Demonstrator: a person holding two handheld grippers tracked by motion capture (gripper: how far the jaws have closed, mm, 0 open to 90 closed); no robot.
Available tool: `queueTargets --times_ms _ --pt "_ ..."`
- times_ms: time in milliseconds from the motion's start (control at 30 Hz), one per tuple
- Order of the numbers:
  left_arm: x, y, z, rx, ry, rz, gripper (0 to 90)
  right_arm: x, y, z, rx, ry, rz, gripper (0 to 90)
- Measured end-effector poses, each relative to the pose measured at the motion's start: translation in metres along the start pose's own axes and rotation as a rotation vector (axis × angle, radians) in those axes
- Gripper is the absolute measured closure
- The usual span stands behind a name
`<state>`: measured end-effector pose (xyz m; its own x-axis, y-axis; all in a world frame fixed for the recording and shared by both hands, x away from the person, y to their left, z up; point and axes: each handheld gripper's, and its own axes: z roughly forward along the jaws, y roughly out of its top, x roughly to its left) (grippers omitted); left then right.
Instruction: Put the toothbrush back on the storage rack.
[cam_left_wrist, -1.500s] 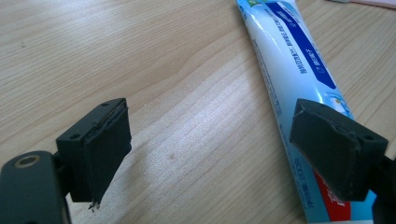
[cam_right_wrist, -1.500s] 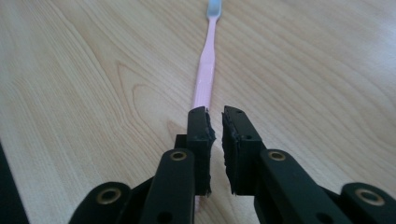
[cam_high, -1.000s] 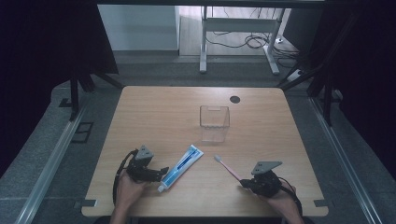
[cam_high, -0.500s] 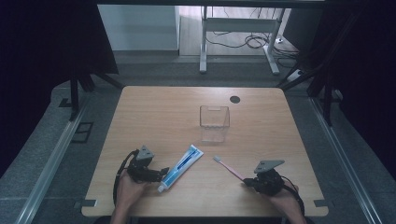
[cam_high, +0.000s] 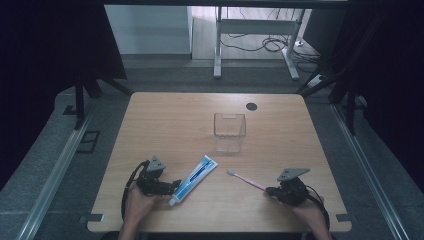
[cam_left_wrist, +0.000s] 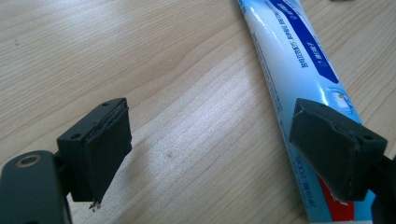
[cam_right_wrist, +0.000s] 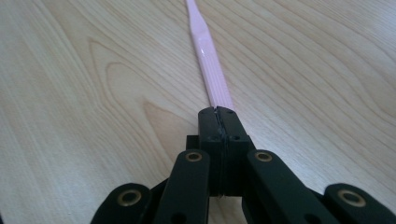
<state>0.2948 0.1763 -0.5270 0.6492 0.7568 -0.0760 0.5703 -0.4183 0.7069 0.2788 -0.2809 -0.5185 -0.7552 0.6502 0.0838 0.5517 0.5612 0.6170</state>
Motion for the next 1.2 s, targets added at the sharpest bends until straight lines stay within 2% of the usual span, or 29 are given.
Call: queueTargets --times_ms 100,367,533,733,933,1200 --pt "0.000 0.000 0.000 0.000 -0.001 0.002 13.2 -0.003 -0.001 -0.001 -0.001 -0.003 0.005 90.0" --pt "0.001 -0.001 -0.003 0.004 0.005 0.007 13.2 0.001 0.001 -0.005 -0.006 0.006 0.000 87.8" --pt "0.002 -0.002 -0.004 -0.002 0.007 -0.011 13.2 -0.001 0.003 -0.010 0.009 -0.004 -0.002 84.1" --pt "0.002 -0.002 -0.002 0.010 0.008 -0.014 13.2 -0.004 0.010 -0.011 0.066 -0.006 -0.035 79.9" --pt "0.003 -0.003 -0.004 0.003 0.027 -0.020 13.2 -0.005 0.022 -0.010 0.130 -0.004 -0.061 77.4" --pt "0.004 -0.003 -0.004 0.008 0.017 -0.020 13.4 -0.006 0.040 -0.004 0.216 -0.015 -0.089 75.3"
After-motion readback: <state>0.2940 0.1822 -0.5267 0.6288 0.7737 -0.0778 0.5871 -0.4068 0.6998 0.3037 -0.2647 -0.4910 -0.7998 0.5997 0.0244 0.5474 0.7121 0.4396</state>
